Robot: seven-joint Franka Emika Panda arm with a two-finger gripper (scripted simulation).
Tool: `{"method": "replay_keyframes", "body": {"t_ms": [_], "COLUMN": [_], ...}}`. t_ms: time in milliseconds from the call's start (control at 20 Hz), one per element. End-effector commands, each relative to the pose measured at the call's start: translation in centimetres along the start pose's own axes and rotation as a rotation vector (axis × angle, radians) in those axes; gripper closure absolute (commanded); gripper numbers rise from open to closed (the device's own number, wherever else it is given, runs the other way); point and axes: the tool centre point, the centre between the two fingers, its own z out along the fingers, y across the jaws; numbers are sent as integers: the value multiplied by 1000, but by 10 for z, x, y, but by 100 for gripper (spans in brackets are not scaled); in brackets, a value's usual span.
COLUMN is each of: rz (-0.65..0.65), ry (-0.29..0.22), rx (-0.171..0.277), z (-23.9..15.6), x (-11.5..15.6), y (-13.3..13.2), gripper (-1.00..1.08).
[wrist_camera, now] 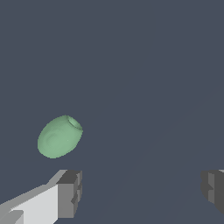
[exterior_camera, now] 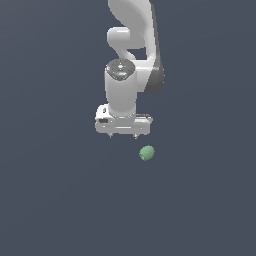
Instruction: Pick up the object and move it to a goal position.
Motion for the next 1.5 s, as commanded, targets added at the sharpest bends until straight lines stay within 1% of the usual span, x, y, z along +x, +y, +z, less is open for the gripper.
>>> {"method": "replay_keyframes", "body": {"t_ms": [0, 150, 500, 950, 1200, 1450], "rz": [0, 1, -5, 16, 66, 141], "ry": [0, -6, -44, -41, -38, -33], "rx": [0, -1, -7, -7, -7, -6], "z": [0, 3, 19, 20, 24, 30], "x": [0, -1, -5, -4, -3, -1], "y": [0, 1, 11, 7, 0, -12], "gripper": [-92, -92, -92, -92, -92, -92]}}
